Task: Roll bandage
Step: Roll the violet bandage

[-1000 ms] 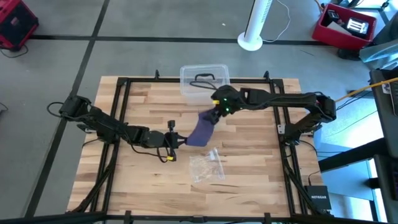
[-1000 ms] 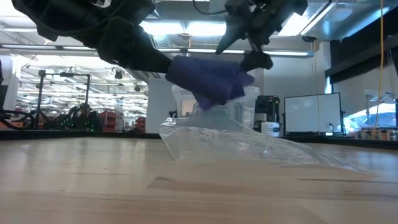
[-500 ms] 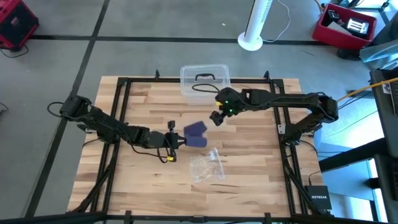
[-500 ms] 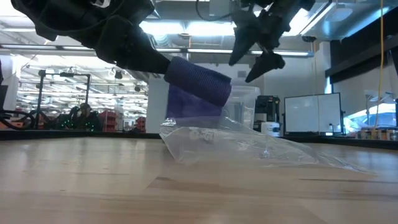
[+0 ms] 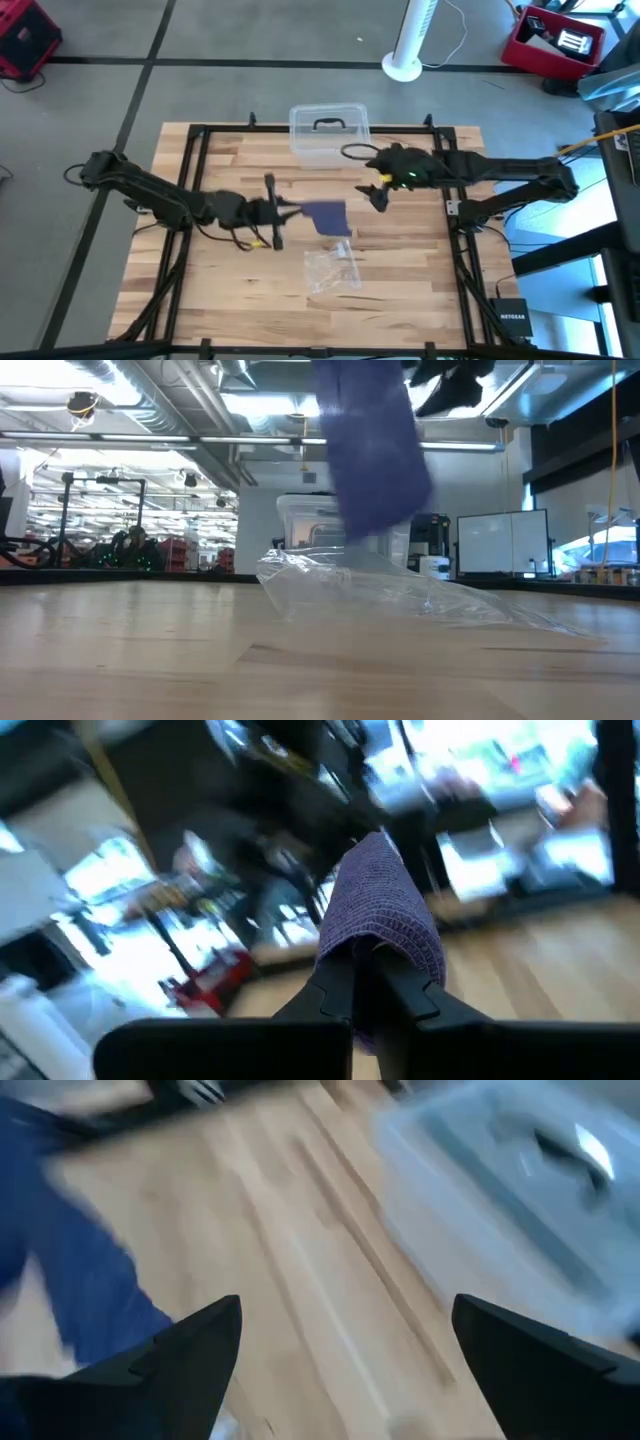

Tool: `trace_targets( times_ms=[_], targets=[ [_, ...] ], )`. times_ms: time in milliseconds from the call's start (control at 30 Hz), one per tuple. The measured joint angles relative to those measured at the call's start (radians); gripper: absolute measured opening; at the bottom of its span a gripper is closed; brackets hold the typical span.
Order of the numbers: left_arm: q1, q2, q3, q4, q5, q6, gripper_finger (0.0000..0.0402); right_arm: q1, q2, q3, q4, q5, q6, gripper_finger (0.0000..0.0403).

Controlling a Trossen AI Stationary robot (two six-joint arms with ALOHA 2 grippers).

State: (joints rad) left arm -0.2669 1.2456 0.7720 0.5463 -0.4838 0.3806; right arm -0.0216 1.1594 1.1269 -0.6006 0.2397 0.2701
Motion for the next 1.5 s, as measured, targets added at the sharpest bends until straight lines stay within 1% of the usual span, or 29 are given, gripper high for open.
trace_targets(
  times_ms=[133, 200, 300, 400, 500, 600, 667, 833, 933, 1067, 1133, 1200, 1267, 1333, 1500],
  targets=[
    [0.038, -0.066, 0.045, -0.006, -0.011, 0.001, 0.0003, 0.085, -0.089, -0.106, 0.15, 0.059, -0.1, 0.0363],
    [0.058, -0.077, 0.044, -0.019, -0.011, -0.008, 0.0003, 0.106, -0.104, -0.139, 0.168, 0.074, -0.119, 0.0363],
    [0.072, -0.079, 0.039, -0.057, 0.023, -0.009, 0.0003, 0.106, -0.094, -0.149, 0.216, 0.076, -0.114, 0.0363],
    [0.074, -0.075, 0.039, -0.048, 0.076, 0.002, 0.0003, 0.106, -0.065, -0.149, 0.271, 0.071, -0.084, 0.0363],
    [0.07, -0.076, 0.039, -0.04, 0.088, 0.046, 0.0003, 0.106, -0.036, -0.149, 0.275, 0.044, -0.083, 0.0363],
    [0.064, -0.081, 0.039, -0.037, 0.088, 0.065, 0.0003, 0.107, -0.011, -0.164, 0.268, 0.059, -0.139, 0.0363],
    [0.064, -0.083, 0.039, -0.031, 0.088, 0.067, 0.0003, 0.106, -0.009, -0.21, 0.324, 0.072, -0.181, 0.0363],
    [0.064, -0.083, 0.039, -0.045, 0.088, 0.072, 0.0003, 0.106, -0.014, -0.349, 0.53, -0.022, -0.241, 0.0363],
    [0.064, -0.083, 0.039, -0.037, 0.088, 0.079, 0.0003, 0.106, 0.0, -0.416, 0.636, -0.052, -0.25, 0.0363],
    [0.064, -0.083, 0.039, -0.047, 0.088, 0.092, 0.0003, 0.106, 0.022, -0.463, 0.755, -0.075, -0.259, 0.0363],
    [0.064, -0.082, 0.039, -0.048, 0.088, 0.093, 0.0003, 0.106, 0.029, -0.467, 0.758, -0.077, -0.276, 0.036],
    [0.064, -0.082, 0.039, -0.047, 0.088, 0.093, 0.0004, 0.106, 0.032, -0.467, 0.757, -0.105, -0.279, 0.0349],
    [0.064, -0.082, 0.039, -0.047, 0.088, 0.093, 0.0004, 0.106, 0.031, -0.467, 0.767, -0.13, -0.285, 0.033],
    [0.064, -0.082, 0.039, -0.045, 0.088, 0.092, 0.0004, 0.106, 0.031, -0.467, 0.769, -0.153, -0.3, 0.0304],
    [0.064, -0.081, 0.039, -0.036, 0.088, 0.095, 0.0004, 0.106, 0.04, -0.467, 0.792, -0.162, -0.302, 0.0241]
  ],
)
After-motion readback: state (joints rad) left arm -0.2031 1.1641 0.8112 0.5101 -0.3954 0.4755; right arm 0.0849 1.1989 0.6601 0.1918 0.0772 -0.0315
